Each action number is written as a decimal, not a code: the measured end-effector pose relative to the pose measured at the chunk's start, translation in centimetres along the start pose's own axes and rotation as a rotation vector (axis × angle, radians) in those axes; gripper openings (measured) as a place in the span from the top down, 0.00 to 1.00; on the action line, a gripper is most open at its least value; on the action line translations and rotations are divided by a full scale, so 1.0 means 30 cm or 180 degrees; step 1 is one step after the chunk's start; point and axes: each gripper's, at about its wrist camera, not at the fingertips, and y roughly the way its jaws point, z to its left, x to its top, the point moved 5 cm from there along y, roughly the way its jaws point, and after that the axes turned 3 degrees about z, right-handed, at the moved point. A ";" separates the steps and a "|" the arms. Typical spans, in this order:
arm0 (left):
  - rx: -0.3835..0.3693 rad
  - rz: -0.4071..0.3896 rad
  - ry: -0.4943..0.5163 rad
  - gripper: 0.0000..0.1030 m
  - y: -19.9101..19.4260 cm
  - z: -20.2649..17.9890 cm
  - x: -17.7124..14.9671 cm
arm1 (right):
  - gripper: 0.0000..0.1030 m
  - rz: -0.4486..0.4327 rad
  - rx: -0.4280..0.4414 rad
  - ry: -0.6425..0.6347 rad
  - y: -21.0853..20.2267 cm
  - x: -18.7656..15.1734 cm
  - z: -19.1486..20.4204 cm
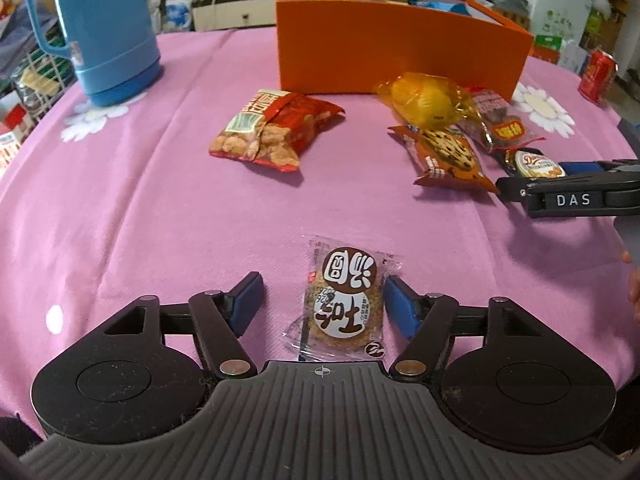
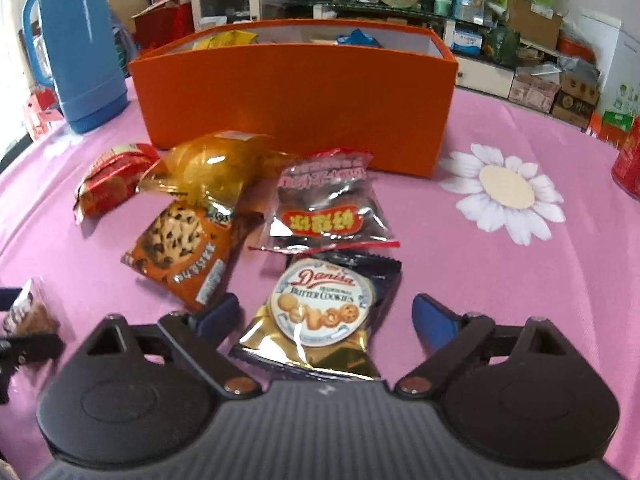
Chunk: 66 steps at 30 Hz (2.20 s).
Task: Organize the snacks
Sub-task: 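Grasp the round-label pastry packet with the left tool while the right tool grasps the gold Danisa packet, then carry both packets over the orange box and open both tools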
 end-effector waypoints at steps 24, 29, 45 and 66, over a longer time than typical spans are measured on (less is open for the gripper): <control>-0.0301 -0.0216 -0.0167 0.98 -0.155 0.004 0.011 | 0.53 -0.0257 0.0339 0.0159 -0.252 -0.083 -0.002; -0.0415 -0.0441 -0.0182 0.98 -0.220 0.012 0.168 | 0.52 -0.0416 0.0628 0.0295 -0.336 -0.010 0.016; -0.0743 -0.0684 -0.0311 0.97 0.199 -0.071 0.993 | 0.49 -0.0684 0.0291 -0.0106 0.080 0.746 -0.088; -0.0689 -0.0959 -0.0466 0.30 -0.116 0.004 0.617 | 0.01 -0.0708 0.0288 0.0063 -0.163 0.423 -0.138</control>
